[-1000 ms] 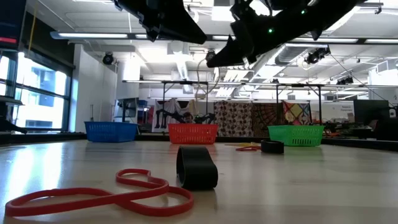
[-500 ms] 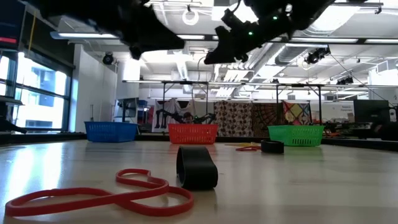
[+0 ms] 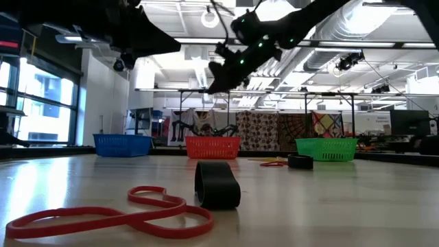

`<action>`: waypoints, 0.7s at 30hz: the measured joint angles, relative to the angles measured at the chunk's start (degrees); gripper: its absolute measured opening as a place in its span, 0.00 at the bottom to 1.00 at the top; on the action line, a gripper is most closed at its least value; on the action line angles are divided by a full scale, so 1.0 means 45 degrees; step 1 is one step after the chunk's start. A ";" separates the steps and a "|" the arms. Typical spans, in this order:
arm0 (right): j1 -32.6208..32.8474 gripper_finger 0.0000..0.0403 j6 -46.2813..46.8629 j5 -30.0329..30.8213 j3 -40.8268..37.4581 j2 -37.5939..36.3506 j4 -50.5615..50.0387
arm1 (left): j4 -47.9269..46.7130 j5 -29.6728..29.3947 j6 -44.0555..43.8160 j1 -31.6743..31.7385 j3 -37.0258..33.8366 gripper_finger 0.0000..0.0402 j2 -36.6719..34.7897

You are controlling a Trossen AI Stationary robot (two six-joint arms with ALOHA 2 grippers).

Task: Sort rubber bands into baskets
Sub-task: Put the yellow rubberband into the orange bin

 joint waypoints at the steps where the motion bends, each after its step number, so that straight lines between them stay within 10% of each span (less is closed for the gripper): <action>1: -0.0088 0.00 -0.0001 0.0000 0.0216 0.0286 -0.0126 | -0.0036 0.0000 0.0016 -0.0012 -0.0021 0.00 0.0000; 21: -0.0550 0.03 0.0781 0.0095 0.0564 0.1370 -0.2473 | -0.0075 -0.0044 0.0005 -0.0121 -0.0019 0.00 0.0005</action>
